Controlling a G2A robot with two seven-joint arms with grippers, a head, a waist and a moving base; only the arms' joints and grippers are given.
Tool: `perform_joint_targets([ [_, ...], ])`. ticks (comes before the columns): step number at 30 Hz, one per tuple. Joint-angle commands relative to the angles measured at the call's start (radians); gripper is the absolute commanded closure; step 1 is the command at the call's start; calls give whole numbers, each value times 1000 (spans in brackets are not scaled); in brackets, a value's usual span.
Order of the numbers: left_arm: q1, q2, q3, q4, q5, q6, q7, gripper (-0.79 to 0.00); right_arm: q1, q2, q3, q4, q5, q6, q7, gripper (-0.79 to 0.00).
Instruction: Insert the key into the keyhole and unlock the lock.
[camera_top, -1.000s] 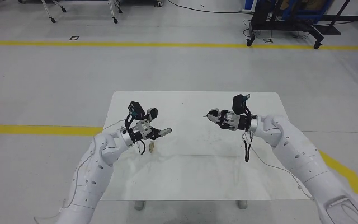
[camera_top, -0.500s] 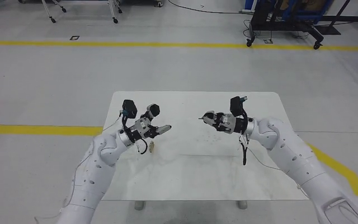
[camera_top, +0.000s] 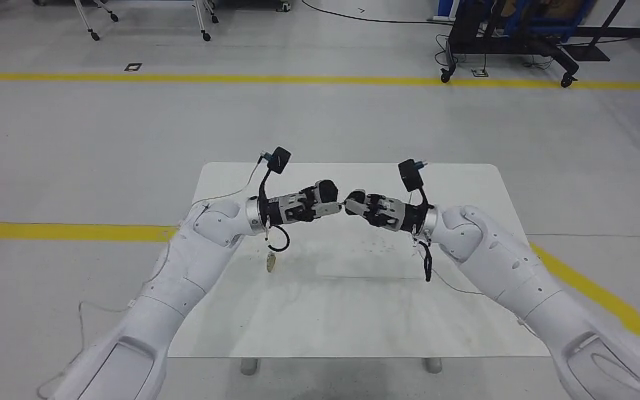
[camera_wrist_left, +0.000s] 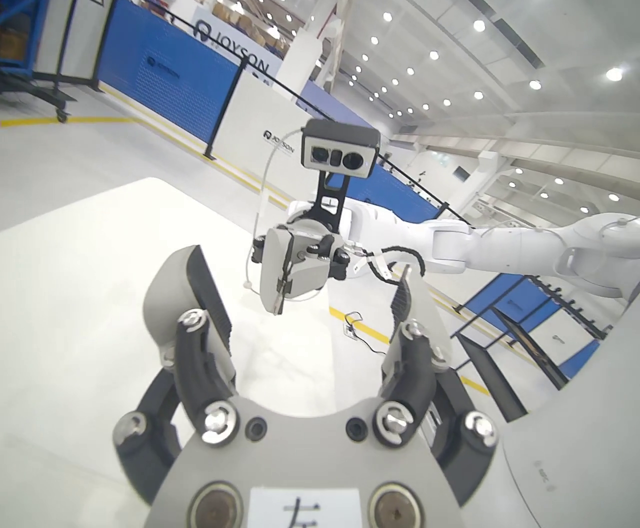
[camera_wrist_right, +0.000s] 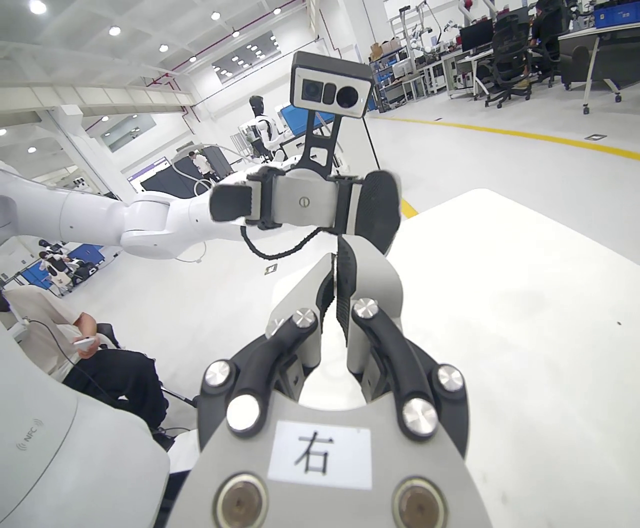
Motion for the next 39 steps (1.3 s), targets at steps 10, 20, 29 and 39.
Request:
perform_joint_targets([
  [10,-60,-14,49,96,-23,0,8,-465,20,5,-12,16,96,0,60,0],
  [20,-70,-28,61,115,1,0,8,-317,30,-9,-18,40,148,0,109,0],
  [29,-71,-34,52,122,21,0,8,-256,33,-24,-10,51,178,0,158,0],
  [39,-68,-37,36,122,39,0,8,0,29,-39,13,65,200,0,205,0],
])
